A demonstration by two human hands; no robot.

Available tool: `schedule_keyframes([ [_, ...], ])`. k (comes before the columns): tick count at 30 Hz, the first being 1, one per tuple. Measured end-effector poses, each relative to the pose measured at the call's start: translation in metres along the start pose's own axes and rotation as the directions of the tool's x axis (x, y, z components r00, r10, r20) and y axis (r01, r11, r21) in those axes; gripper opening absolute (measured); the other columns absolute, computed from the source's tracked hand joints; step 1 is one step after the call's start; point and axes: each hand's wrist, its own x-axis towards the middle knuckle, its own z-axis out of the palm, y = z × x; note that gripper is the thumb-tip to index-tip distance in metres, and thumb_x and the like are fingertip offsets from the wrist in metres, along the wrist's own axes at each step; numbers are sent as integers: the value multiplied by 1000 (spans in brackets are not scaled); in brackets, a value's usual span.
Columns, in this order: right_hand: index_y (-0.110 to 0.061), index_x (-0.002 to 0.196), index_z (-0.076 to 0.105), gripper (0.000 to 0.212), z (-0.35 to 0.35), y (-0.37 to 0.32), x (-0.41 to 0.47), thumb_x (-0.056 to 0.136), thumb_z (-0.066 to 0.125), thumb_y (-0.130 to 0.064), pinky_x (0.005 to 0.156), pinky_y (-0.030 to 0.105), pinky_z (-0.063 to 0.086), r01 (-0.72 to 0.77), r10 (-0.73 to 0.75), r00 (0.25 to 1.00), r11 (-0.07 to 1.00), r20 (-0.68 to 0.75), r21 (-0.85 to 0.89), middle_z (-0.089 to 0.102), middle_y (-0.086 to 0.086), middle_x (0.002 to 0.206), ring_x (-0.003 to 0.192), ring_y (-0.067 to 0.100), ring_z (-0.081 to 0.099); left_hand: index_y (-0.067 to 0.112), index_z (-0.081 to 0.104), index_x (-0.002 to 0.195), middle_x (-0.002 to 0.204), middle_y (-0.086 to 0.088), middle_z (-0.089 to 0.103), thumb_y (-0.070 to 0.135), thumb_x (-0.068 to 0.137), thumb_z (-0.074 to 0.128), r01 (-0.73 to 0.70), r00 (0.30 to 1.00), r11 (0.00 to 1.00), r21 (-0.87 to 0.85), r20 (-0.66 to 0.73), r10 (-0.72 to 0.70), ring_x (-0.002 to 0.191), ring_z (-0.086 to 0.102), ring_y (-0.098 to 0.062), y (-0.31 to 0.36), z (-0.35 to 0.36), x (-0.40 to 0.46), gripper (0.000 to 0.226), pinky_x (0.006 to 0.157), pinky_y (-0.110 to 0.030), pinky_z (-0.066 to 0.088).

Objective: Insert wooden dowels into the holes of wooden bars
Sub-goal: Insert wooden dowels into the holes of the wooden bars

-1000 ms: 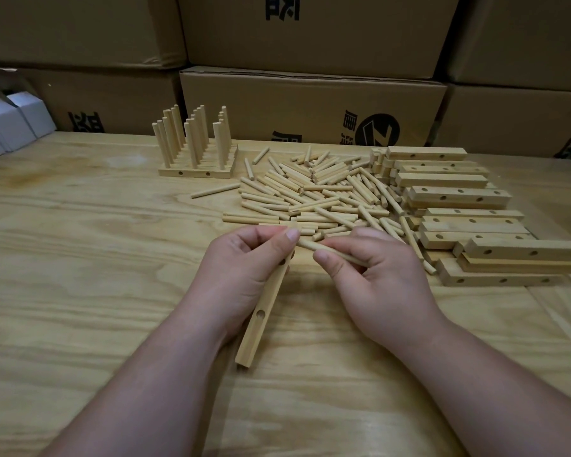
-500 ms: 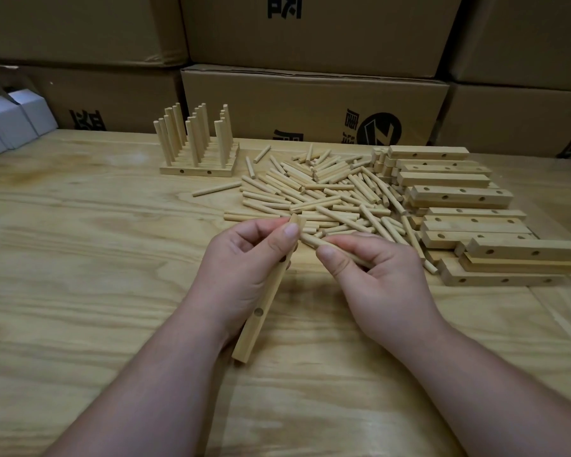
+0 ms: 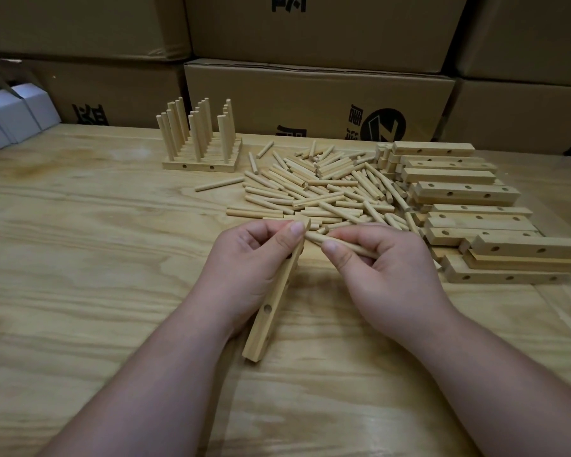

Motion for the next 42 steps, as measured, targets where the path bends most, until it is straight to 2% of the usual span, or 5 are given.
schedule_keyframes([
  [8, -15, 102, 78, 15, 8, 3, -1, 87, 76, -19, 71, 0, 43, -4, 6, 1000, 999, -30, 47, 73, -9, 96, 90, -12, 64, 20, 78, 84, 73, 12, 73, 45, 70, 76, -41, 996, 998, 47, -83, 44, 66, 63, 3, -4, 3, 3, 28, 63, -12, 46],
  [17, -21, 99, 79, 14, 2, 4, -3, 86, 77, -21, 69, -1, 42, 6, -6, 1000, 999, -15, 32, 67, -26, 83, 86, -17, 62, 31, 80, 76, 76, 12, 74, 44, 72, 74, -30, 1000, 997, 71, -2, 30, 71, 65, 3, -1, -1, 0, 15, 66, -12, 48],
  [23, -28, 89, 79, 5, 4, 4, -2, 87, 76, -25, 67, 2, 44, 10, -10, 1000, 999, 2, -38, 67, -35, 86, 80, -13, 64, 21, 79, 80, 77, 14, 75, 30, 88, 75, -43, 999, 987, 152, -21, 47, 73, 65, 6, -6, 0, 3, 13, 66, -9, 46],
  [33, -32, 87, 75, 9, 2, 3, -2, 87, 76, -23, 66, -1, 42, 17, -17, 1000, 1000, 21, 9, 65, -40, 79, 81, -17, 62, 23, 79, 76, 75, 13, 75, 44, 72, 74, -47, 999, 992, 116, -19, 49, 70, 65, 6, 0, 1, 0, 21, 63, -8, 47],
  [42, -28, 92, 76, 8, 5, 4, 0, 86, 76, -22, 63, 2, 44, -57, 60, 998, 988, -16, 145, 73, -19, 79, 76, -11, 66, 30, 81, 84, 74, 3, 76, 60, 79, 64, -3, 999, 992, 126, -46, 9, 61, 67, -5, 2, -2, -2, 35, 53, -17, 48],
])
